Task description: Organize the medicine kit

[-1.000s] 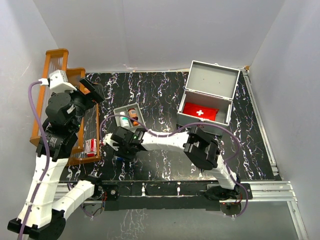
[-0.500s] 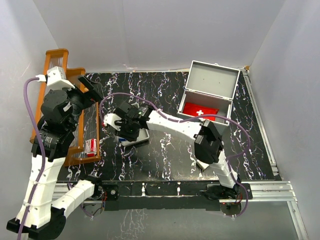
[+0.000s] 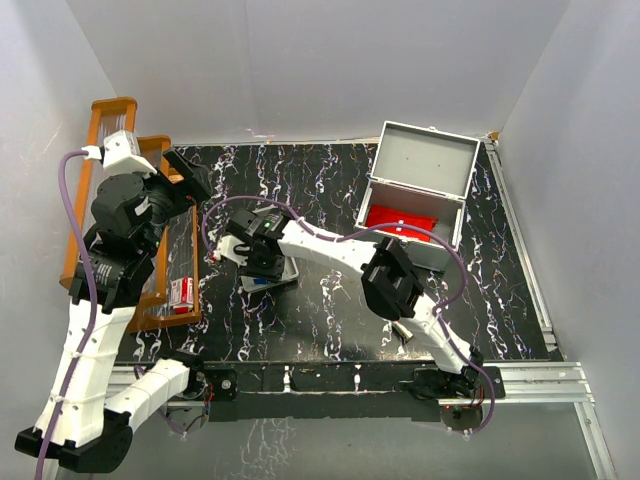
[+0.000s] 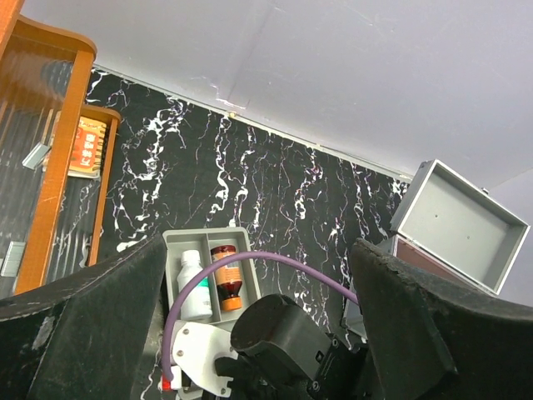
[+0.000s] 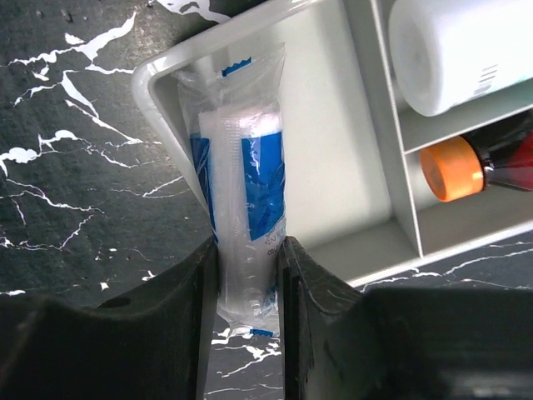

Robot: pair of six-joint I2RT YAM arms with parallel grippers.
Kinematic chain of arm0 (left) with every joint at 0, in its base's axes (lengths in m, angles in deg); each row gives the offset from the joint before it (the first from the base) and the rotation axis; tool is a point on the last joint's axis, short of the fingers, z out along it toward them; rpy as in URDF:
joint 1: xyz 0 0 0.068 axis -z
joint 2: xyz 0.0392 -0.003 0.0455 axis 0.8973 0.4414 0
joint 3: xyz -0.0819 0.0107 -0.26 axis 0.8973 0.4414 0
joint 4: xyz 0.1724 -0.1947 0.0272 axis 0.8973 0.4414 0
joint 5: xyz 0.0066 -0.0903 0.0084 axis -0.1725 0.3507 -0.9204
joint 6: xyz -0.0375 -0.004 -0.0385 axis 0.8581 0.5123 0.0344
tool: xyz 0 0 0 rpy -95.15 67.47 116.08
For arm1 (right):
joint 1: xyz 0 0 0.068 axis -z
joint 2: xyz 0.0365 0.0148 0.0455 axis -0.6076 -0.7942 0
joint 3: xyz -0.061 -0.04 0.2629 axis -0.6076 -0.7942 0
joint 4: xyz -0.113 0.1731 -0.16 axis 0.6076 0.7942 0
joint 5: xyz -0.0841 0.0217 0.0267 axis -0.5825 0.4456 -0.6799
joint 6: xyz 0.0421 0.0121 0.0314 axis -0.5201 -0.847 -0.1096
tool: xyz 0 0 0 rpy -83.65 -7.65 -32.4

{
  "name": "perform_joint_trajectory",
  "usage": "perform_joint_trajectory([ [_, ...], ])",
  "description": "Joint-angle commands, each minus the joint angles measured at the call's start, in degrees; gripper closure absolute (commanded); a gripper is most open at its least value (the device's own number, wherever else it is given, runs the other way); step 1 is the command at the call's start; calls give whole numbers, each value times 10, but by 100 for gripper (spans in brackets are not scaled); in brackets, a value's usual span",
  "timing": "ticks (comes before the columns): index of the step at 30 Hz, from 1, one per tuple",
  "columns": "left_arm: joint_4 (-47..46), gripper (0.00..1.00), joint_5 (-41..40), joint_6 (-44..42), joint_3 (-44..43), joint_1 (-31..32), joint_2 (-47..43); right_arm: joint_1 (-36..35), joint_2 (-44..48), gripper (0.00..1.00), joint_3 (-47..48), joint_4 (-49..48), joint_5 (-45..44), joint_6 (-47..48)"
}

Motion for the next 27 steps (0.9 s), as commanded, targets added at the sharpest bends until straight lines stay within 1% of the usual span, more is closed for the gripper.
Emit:
perform_joint_trajectory([
  [1, -9, 9, 4, 3, 5, -2, -7, 2, 7, 70, 40, 10, -19, 17],
  [6, -13, 9, -7, 3, 14, -2, -20, 2, 10, 61, 31, -10, -37, 21],
  [8, -17, 9, -7, 4, 21, -2, -27, 2, 10, 55, 33, -12, -49, 20],
  [10, -16, 9, -5, 4, 22, -1, -29, 2, 15, 44, 31, -20, -62, 12],
  [11, -12, 9, -2, 3, 21, -2, -28, 3, 20, 40, 29, -26, -68, 8],
  [12, -9, 9, -1, 3, 19, -2, -26, 2, 24, 39, 28, -29, -71, 5],
  [17, -4, 9, 7, 2, 16, -2, -28, 11, 54, 40, 13, -69, -80, -29],
  [20, -3, 9, 8, 1, 18, -2, -33, 24, 81, 42, -18, -105, -91, -70],
  [24, 0, 9, 14, -1, 21, -2, -35, 39, 129, 47, -96, -176, -104, -153],
  [27, -5, 9, 5, 6, 32, -2, -36, 47, 169, 46, -157, -220, -109, -244],
])
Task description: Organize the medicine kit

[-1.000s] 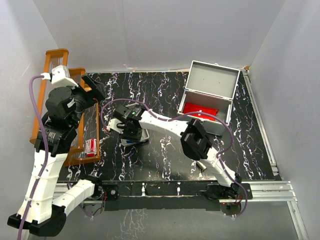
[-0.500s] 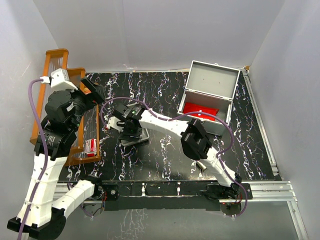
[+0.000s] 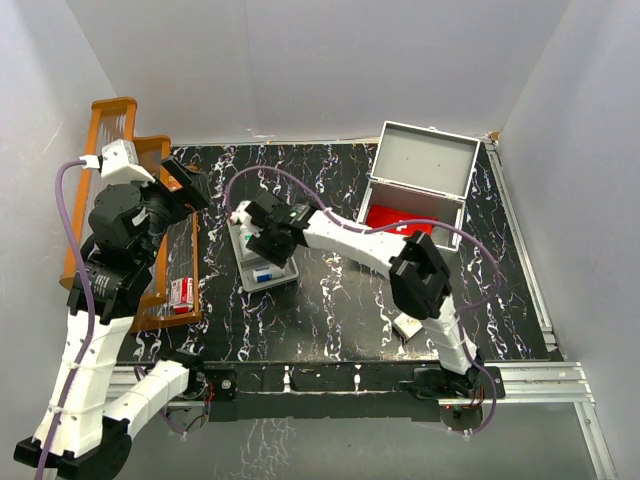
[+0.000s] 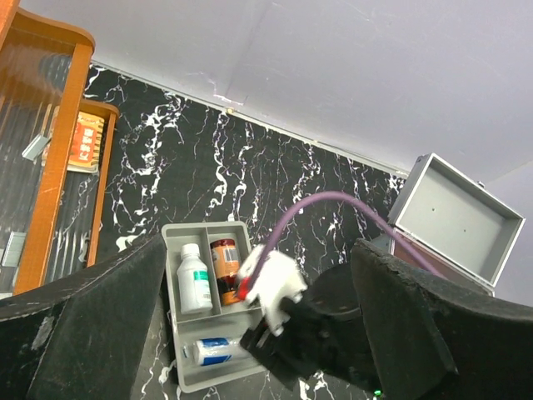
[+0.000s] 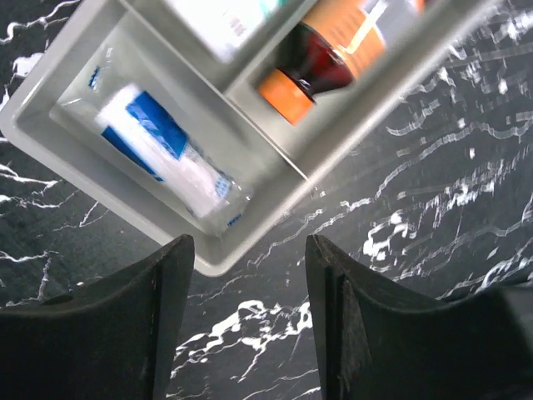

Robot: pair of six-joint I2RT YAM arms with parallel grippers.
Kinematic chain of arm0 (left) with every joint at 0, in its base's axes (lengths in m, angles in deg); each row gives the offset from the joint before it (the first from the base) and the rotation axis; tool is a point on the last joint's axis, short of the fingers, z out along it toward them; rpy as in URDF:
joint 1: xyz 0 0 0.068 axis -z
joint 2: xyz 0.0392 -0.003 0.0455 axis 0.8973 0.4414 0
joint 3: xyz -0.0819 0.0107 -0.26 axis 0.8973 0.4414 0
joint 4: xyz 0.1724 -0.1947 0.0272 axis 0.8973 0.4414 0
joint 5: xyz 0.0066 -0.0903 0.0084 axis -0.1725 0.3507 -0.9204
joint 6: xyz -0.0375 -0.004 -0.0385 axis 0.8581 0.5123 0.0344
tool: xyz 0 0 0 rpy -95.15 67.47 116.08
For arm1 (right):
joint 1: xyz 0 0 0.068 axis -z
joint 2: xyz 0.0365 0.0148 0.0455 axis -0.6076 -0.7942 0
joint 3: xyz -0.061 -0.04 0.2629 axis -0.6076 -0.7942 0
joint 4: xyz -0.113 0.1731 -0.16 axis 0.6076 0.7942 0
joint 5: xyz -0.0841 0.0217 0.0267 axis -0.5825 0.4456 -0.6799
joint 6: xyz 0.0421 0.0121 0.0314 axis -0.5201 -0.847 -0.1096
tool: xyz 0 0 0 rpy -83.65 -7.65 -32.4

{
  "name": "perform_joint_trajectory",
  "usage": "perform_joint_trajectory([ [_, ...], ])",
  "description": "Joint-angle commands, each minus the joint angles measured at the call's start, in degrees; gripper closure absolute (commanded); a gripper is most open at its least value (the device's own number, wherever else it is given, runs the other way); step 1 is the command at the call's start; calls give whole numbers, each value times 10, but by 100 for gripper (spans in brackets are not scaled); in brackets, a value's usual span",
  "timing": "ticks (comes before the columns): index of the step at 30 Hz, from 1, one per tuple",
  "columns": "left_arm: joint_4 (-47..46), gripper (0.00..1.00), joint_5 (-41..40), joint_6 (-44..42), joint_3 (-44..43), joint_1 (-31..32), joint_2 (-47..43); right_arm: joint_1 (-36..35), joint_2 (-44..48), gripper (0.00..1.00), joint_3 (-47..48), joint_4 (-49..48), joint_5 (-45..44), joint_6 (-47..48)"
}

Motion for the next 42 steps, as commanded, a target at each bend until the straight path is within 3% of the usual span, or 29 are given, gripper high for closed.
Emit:
perform_joint_trajectory([
  [1, -1, 9, -6, 9, 9, -1, -8, 15, 92, 46, -69, -108, -13, -172],
  [8, 1, 9, 24, 4, 48, -1, -14, 21, 243, 50, -308, -273, -23, -368],
  [14, -15, 13, 117, -40, 112, -2, -12, 21, 354, 49, -437, -316, -82, -430],
  [20, 3, 23, 147, -9, 168, -2, 42, 21, 379, 49, -470, -309, -82, -457],
  [24, 11, 49, 113, 41, 210, -2, 102, 21, 374, 49, -475, -322, -74, -473],
  [34, -53, 62, 84, 96, 287, -2, 202, 20, 317, 52, -444, -342, -46, -522],
  [42, -124, 72, 48, 95, 292, -2, 286, 20, 305, 53, -441, -364, -27, -529],
])
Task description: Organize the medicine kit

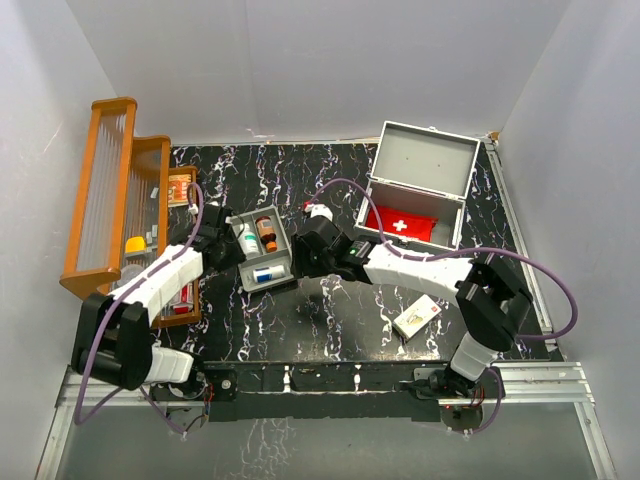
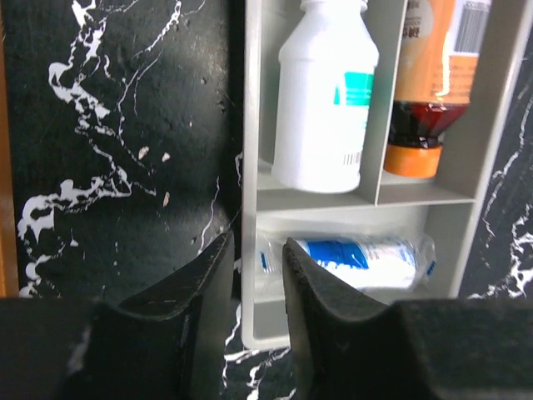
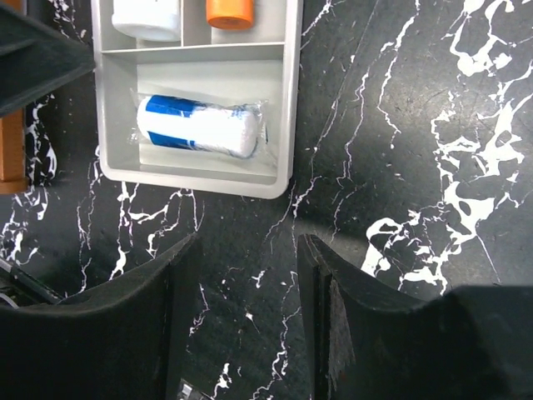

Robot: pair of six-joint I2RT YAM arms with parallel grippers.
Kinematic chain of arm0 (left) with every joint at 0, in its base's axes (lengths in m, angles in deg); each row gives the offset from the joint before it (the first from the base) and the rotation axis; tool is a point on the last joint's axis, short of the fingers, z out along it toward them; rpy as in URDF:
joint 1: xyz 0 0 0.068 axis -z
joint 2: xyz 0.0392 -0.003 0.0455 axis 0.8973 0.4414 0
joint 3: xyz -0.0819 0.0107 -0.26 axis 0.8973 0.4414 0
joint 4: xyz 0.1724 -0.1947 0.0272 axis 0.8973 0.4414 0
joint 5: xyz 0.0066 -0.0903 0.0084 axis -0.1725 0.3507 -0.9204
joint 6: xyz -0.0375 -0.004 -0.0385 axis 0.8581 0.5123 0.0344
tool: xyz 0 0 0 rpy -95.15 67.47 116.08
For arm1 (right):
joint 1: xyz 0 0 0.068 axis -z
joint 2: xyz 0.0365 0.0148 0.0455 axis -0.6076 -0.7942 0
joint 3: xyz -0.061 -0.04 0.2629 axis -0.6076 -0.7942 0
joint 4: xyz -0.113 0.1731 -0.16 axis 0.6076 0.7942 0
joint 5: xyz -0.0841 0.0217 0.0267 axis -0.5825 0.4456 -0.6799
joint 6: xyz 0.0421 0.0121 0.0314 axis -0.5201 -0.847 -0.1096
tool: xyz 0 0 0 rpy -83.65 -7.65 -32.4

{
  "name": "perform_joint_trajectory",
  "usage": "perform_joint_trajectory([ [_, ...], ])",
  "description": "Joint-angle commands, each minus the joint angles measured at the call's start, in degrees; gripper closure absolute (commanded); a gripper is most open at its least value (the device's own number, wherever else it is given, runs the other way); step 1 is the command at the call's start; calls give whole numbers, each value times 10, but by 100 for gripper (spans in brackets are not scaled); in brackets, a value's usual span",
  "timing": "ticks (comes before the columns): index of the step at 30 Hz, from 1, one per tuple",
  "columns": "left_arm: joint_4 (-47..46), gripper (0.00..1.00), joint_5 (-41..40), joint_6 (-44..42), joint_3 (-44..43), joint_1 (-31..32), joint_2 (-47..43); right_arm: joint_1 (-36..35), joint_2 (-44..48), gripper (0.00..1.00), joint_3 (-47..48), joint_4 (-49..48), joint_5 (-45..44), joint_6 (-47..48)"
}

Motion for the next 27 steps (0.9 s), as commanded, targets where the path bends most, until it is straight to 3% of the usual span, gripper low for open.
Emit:
perform_joint_trajectory([
  [1, -52, 73, -32, 2, -4, -2, 32, -2, 2, 53, 32, -46, 8, -9],
  [5, -63, 82, -64, -6, -9, -2, 71, -2, -14, 57, 57, -49, 14, -9],
  [17, -62, 85, -38, -17, -9, -2, 65, -3, -73, 59, 109, -67, 25, -3],
  [27, -52, 92, 22, 4, 41, -2, 14, -2, -184, 73, 225, -69, -8, 27],
])
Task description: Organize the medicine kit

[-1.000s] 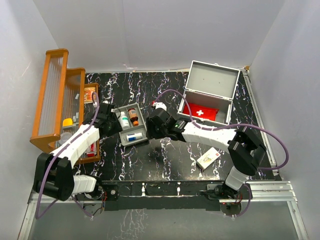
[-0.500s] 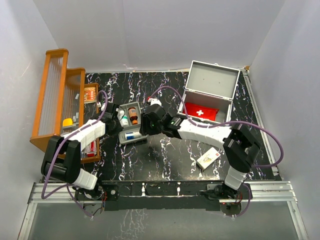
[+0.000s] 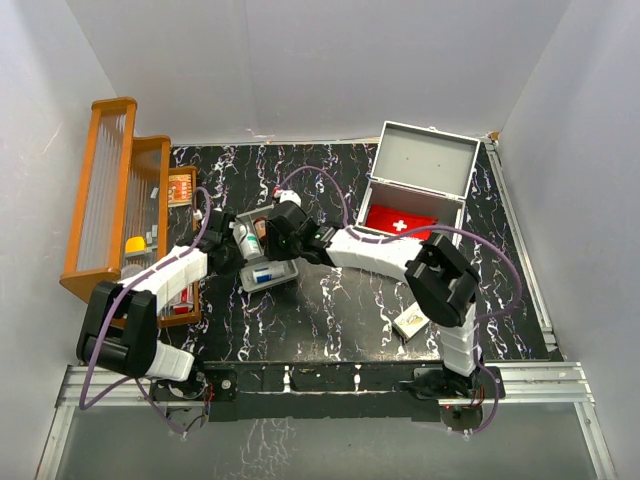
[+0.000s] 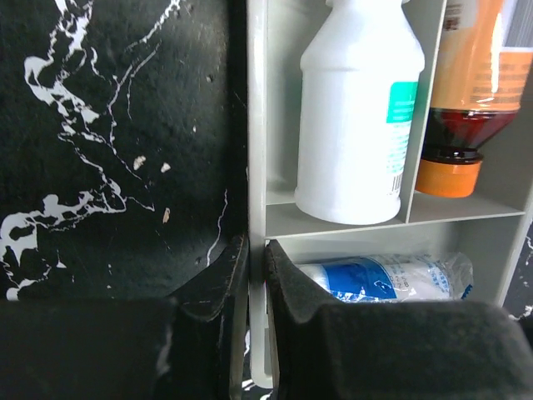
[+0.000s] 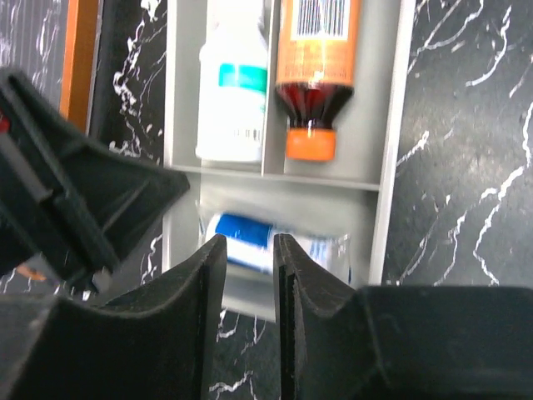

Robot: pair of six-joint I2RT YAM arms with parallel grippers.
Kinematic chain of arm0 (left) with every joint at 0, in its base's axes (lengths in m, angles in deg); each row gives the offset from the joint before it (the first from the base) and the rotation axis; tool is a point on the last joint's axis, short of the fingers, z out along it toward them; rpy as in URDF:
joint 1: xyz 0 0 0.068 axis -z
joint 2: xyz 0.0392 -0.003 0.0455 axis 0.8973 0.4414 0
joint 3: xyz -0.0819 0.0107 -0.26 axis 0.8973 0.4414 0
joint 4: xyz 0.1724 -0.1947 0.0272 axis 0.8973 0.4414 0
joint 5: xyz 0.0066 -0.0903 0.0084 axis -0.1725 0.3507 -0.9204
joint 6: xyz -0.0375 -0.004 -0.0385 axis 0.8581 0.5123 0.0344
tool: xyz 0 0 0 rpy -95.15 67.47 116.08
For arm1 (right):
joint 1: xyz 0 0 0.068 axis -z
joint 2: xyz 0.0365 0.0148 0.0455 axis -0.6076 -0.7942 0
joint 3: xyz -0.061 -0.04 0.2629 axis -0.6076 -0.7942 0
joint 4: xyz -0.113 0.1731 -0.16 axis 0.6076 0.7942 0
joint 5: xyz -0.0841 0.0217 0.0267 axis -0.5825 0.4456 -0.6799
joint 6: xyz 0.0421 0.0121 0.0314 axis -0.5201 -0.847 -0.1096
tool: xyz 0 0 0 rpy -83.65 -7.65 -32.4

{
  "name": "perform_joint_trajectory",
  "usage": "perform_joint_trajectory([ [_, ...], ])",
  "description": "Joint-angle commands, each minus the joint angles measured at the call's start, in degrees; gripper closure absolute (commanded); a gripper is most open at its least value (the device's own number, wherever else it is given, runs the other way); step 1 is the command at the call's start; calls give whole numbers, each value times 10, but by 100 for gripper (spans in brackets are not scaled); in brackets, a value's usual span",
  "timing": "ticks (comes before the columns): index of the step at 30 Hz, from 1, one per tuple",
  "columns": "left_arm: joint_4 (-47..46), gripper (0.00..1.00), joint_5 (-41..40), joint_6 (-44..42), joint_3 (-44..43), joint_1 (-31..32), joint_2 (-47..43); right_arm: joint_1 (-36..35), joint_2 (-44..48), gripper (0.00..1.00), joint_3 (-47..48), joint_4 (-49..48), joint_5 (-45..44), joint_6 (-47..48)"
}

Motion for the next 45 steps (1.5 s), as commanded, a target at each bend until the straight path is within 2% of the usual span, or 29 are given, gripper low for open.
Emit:
perform_joint_trajectory([
  [1, 9, 92, 35, 8, 20, -1, -46, -2, -34, 73, 68, -27, -29, 28],
  [8, 23, 92, 51, 6, 41, -1, -67, -4, -88, 74, 111, -16, -31, 79],
  [13, 24, 87, 60, 8, 43, -2, -71, -6, -114, 80, 136, -1, -9, 90],
  [19, 16, 82, 66, 3, 44, -1, -70, -10, -143, 81, 162, 16, -5, 93],
  [28, 26, 80, 67, 11, 45, -2, -81, -11, -175, 85, 201, 56, -58, 103],
  [32, 34, 74, 66, 18, 41, -2, -101, -11, -184, 86, 207, 64, -65, 102],
  [36, 55, 66, 68, 15, 25, -1, -122, -13, -189, 86, 211, 65, -65, 101],
  [41, 99, 66, 39, 13, 5, -2, -167, -13, -194, 92, 219, 68, -69, 97],
  [45, 137, 64, 9, 18, -14, -2, -203, -14, -202, 90, 232, 78, -79, 95],
])
